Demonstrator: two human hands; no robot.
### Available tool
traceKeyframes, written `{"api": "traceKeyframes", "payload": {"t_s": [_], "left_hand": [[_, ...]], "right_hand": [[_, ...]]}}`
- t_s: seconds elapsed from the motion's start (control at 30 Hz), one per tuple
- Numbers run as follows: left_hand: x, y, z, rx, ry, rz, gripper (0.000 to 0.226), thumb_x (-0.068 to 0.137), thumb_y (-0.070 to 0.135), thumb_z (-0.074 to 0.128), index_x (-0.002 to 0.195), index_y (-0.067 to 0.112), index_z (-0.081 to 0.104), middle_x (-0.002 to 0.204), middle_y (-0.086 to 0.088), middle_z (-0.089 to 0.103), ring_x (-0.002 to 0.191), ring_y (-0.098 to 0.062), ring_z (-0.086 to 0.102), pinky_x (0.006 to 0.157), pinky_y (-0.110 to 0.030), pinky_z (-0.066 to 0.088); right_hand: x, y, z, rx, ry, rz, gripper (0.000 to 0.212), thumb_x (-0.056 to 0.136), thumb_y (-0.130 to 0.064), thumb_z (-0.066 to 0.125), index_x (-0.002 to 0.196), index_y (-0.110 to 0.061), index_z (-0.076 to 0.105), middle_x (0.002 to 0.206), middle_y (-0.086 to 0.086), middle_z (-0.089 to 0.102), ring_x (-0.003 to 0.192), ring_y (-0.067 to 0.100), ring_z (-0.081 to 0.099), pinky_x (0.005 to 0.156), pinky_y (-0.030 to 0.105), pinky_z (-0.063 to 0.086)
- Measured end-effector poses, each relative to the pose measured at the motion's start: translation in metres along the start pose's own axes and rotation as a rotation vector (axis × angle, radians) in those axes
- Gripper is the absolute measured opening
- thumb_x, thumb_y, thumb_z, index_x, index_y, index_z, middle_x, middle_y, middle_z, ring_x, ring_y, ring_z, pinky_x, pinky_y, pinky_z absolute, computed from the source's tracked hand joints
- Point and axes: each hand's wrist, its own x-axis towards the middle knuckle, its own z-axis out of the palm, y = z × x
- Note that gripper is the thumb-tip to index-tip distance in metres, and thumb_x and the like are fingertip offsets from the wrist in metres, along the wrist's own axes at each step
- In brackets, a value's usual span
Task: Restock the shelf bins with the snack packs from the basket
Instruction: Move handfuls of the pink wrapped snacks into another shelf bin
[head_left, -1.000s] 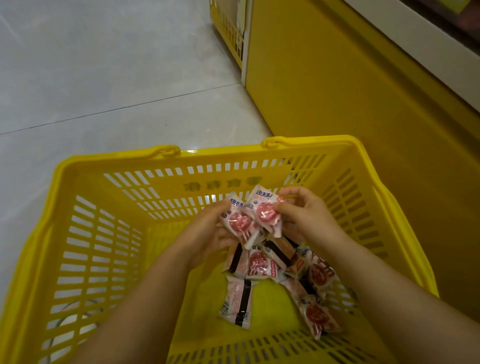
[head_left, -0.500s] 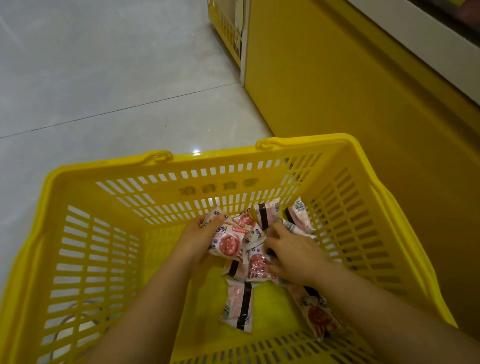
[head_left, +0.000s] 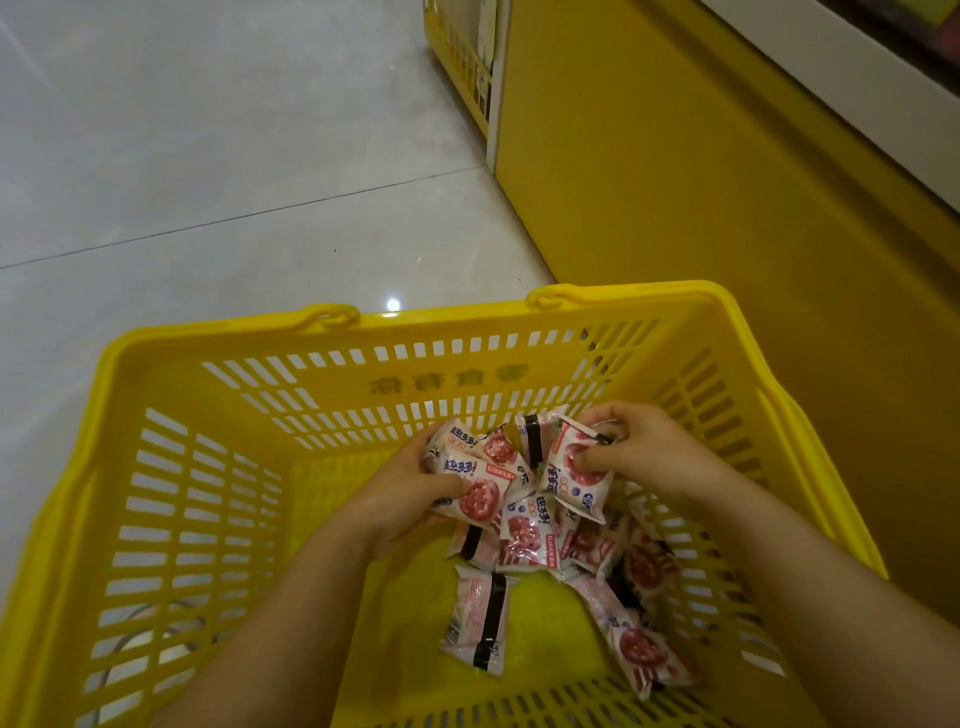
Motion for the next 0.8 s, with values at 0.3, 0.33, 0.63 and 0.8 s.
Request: {"api": "traceKeyframes", "payload": {"t_s": [0.3, 0.33, 0.63, 0.8], "left_hand": [[0.002, 0.0, 0.007, -0.205, -0.024, -0.002, 0.079, 0.073, 0.004, 0.077, 0.135, 0.037, 0.042, 0.115, -0.011, 0.067, 0.094, -0.032, 0.071, 0.076, -0.053, 0.058], [0.002, 0.0, 0.009, -0.234, -0.025, -0.011, 0.079, 0.072, 0.006, 0.077, 0.135, 0.038, 0.042, 0.116, -0.011, 0.067, 0.094, -0.031, 0.071, 0.073, -0.05, 0.058], [0.002, -0.004, 0.016, -0.201, -0.023, 0.014, 0.074, 0.071, 0.04, 0.075, 0.137, 0.026, 0.043, 0.116, -0.008, 0.069, 0.099, -0.029, 0.07, 0.078, -0.048, 0.058], [0.006, -0.012, 0.007, -0.093, 0.133, 0.055, 0.072, 0.08, 0.018, 0.076, 0.14, 0.029, 0.038, 0.119, -0.009, 0.065, 0.092, -0.027, 0.072, 0.083, -0.054, 0.056]], "right_hand": [[-0.002, -0.003, 0.026, 0.327, -0.17, 0.014, 0.038, 0.085, 0.0, 0.064, 0.113, -0.026, 0.061, 0.098, 0.006, 0.07, 0.086, 0.023, 0.072, 0.077, 0.04, 0.059], [-0.002, -0.001, 0.032, 0.347, -0.125, -0.009, 0.038, 0.084, -0.001, 0.065, 0.11, -0.027, 0.061, 0.09, 0.0, 0.072, 0.084, 0.021, 0.072, 0.079, 0.041, 0.059], [0.0, 0.008, 0.059, 0.169, 0.06, -0.145, 0.027, 0.084, -0.028, 0.071, 0.104, -0.016, 0.059, 0.097, 0.014, 0.068, 0.088, 0.022, 0.07, 0.079, 0.04, 0.058], [0.008, 0.033, 0.058, -0.189, 0.1, -0.017, 0.032, 0.093, -0.03, 0.057, 0.12, -0.014, 0.053, 0.09, -0.002, 0.062, 0.077, 0.011, 0.059, 0.069, 0.027, 0.049]]}}
